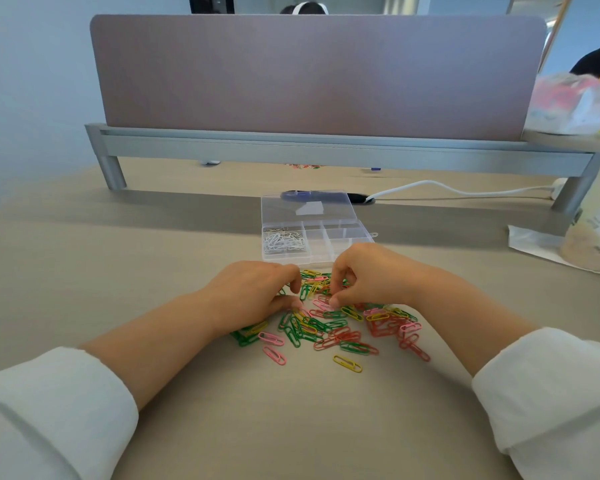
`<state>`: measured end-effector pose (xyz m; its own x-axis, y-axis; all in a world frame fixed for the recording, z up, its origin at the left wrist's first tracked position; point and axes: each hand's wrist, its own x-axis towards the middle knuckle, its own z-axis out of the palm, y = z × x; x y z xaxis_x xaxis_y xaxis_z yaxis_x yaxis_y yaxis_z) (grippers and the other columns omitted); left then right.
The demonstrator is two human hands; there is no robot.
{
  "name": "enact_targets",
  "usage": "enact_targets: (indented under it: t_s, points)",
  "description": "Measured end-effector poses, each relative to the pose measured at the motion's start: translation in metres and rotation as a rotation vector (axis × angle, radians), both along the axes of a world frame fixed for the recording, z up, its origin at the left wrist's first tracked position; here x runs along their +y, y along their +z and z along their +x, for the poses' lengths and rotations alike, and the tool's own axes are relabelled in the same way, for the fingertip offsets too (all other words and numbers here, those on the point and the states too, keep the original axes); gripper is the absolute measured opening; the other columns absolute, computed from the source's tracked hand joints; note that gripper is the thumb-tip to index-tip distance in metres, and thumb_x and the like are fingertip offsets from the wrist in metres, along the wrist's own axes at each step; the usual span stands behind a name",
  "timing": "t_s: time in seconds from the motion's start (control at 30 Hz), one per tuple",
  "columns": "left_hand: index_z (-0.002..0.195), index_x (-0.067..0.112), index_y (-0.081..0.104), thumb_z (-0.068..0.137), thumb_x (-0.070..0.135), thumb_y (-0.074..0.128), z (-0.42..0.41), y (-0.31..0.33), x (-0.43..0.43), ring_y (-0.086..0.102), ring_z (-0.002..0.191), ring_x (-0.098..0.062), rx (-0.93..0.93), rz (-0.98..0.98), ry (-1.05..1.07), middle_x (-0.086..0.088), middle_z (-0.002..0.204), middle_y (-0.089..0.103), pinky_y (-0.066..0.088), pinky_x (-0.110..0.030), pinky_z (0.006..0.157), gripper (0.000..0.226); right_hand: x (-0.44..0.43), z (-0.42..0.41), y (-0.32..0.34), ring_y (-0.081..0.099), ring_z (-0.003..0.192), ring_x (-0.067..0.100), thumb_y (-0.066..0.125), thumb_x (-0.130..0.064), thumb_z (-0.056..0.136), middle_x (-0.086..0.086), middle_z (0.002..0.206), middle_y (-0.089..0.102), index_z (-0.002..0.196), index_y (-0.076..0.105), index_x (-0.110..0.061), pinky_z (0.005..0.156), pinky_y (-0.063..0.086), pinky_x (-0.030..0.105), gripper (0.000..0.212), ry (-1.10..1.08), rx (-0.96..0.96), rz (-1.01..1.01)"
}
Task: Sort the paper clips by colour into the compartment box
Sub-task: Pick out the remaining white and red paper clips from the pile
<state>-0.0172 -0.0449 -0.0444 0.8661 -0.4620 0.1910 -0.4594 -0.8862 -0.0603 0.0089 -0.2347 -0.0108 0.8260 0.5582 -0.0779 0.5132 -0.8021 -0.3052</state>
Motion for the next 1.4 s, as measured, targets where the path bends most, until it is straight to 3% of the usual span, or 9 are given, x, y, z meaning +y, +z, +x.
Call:
enact_targets:
  t_s: [0.23,0.37,0.6,0.8,0.9,1.03,1.2,1.33,1.4]
  points:
    - [0.102,0.024,0.048,0.094,0.044,0.04,-0.001,0.003,-0.002,0.055,0.096,-0.017,0.078,0.053,0.025,0.005,0.106,0.06,0.034,-0.025,0.071,0.024,-0.002,-0.002,0.002,0.038,0.052,0.0,0.067,-0.021,0.084,-0.012,0.058,0.039,0.093,0.071,-0.014,0.05,0.029,0.015,0.012,-0.004,0.048,-0.016]
    - [0.089,0.025,0.037,0.095,0.041,0.038,-0.003,0.002,-0.001,0.055,0.09,-0.021,0.102,0.072,0.019,0.002,0.102,0.06,0.036,-0.028,0.07,0.018,-0.001,0.001,-0.003,0.041,0.056,0.001,0.062,-0.021,0.087,-0.012,0.06,0.042,0.09,0.067,-0.016,0.052,0.032,0.017,0.008,-0.015,0.042,-0.027]
    - [0.086,0.015,0.03,0.099,0.031,0.029,-0.003,0.003,-0.002,0.044,0.065,-0.022,0.034,-0.152,0.029,0.003,0.072,0.047,0.027,-0.03,0.058,0.021,-0.001,0.004,-0.003,0.043,0.082,0.013,0.046,-0.025,0.096,-0.009,0.087,0.046,0.096,0.051,-0.022,0.057,0.029,0.012,0.006,-0.006,0.079,-0.01]
    - [0.098,0.015,0.036,0.099,0.024,0.028,-0.003,-0.001,0.0,0.044,0.065,-0.021,0.03,-0.244,0.009,0.002,0.073,0.05,0.031,-0.028,0.061,0.012,-0.002,0.003,-0.004,0.044,0.069,0.009,0.034,-0.025,0.1,-0.007,0.074,0.047,0.09,0.047,-0.017,0.07,0.038,0.025,0.019,-0.022,0.209,0.078]
    - [0.119,0.02,0.044,0.097,0.012,0.033,-0.002,0.0,0.0,0.044,0.077,-0.014,0.052,-0.23,0.019,0.008,0.085,0.045,0.032,-0.025,0.069,0.026,-0.002,0.001,-0.004,0.042,0.057,0.006,0.033,-0.025,0.101,-0.007,0.066,0.049,0.093,0.046,-0.015,0.059,0.035,0.021,0.018,-0.008,0.224,0.085]
    - [0.113,0.014,0.053,0.084,-0.007,0.036,0.001,0.002,-0.004,0.048,0.084,-0.014,0.117,-0.245,-0.004,0.008,0.088,0.046,0.037,-0.022,0.075,0.04,-0.003,0.001,-0.003,0.042,0.053,0.003,0.036,-0.017,0.099,-0.009,0.063,0.051,0.099,0.046,-0.018,0.054,0.032,0.019,0.011,-0.019,0.221,0.137]
    - [0.107,0.017,0.055,0.096,0.01,0.033,0.003,0.006,-0.014,0.042,0.08,-0.01,0.086,-0.284,0.055,0.008,0.086,0.048,0.026,-0.021,0.065,0.027,-0.004,0.005,-0.004,0.05,0.07,0.01,0.042,-0.015,0.096,-0.008,0.072,0.051,0.098,0.051,-0.015,0.058,0.037,0.019,0.01,-0.054,0.21,0.107]
    - [0.097,0.02,0.061,0.094,0.022,0.037,0.008,0.011,-0.025,0.052,0.082,-0.018,0.039,-0.254,0.137,0.002,0.088,0.062,0.038,-0.029,0.068,0.024,-0.004,0.007,-0.005,0.044,0.063,0.011,0.036,-0.015,0.098,-0.004,0.072,0.046,0.078,0.044,-0.021,0.058,0.034,0.019,0.022,-0.076,0.233,0.148]
    - [0.097,0.023,0.061,0.092,0.034,0.043,0.011,0.01,-0.031,0.053,0.08,-0.019,0.012,-0.199,0.148,0.006,0.078,0.057,0.037,-0.028,0.065,0.022,-0.004,0.008,-0.004,0.041,0.067,0.017,0.034,-0.013,0.099,-0.002,0.073,0.043,0.07,0.037,-0.025,0.056,0.032,0.016,0.031,-0.075,0.192,0.131]
